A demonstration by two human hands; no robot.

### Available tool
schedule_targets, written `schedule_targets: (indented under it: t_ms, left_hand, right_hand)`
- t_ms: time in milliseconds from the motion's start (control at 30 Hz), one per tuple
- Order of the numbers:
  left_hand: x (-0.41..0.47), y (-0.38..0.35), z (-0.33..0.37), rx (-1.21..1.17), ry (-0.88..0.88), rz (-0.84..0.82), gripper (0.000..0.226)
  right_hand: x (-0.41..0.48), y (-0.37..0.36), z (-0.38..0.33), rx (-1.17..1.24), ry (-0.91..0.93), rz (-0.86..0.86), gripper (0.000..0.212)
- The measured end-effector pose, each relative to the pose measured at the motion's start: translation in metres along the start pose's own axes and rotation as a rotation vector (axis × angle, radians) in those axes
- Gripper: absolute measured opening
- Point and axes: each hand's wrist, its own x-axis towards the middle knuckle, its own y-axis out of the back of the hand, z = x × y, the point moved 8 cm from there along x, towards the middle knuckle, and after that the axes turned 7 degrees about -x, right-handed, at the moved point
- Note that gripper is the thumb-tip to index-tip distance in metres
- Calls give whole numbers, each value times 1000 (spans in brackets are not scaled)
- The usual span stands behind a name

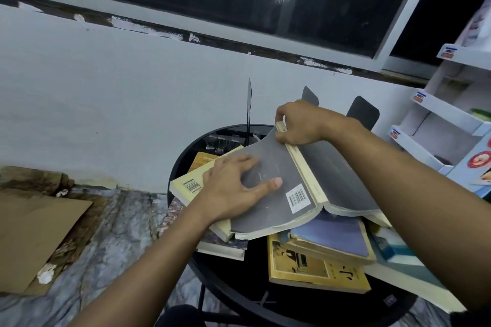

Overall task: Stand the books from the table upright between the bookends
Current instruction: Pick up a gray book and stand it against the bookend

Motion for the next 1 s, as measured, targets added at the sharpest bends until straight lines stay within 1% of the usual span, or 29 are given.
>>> schedule_targets:
  t_ms: [100,233,300,400,500,633,700,800,1000]
  left_hand:
    - [1,-4,11,10,-12,-6,91]
    - [1,-3,39,-95,-70,8,105]
    - [4,0,55,-123,-108,25,112]
    - [11,4,77,-188,-165,56,116]
    - [18,5,94,-237,-204,69,123]
    - [23,-4,114,-298,-274,78,131]
    - [23,-11,122,-306,-304,87,132]
    - [23,-19,126,-315,-339,98,132]
    - [23,-25,129,-329,-377,113,131]
  right_hand:
    - [-14,26,3,44,16,124,32]
    - [-36,67,7,123,46,279,31]
    - [-50,87,9,138,46,387,32]
    - [-75,114,9,163,63,583,34]
    - [-103,126,10,223,116,748,35]
    - [-134,125,18,242,146,891,36]
    - [-146,122,27,249,130,919,36]
    - [-159,117,38,273,108,909,37]
    - [-164,116,49,272,63,787,37]
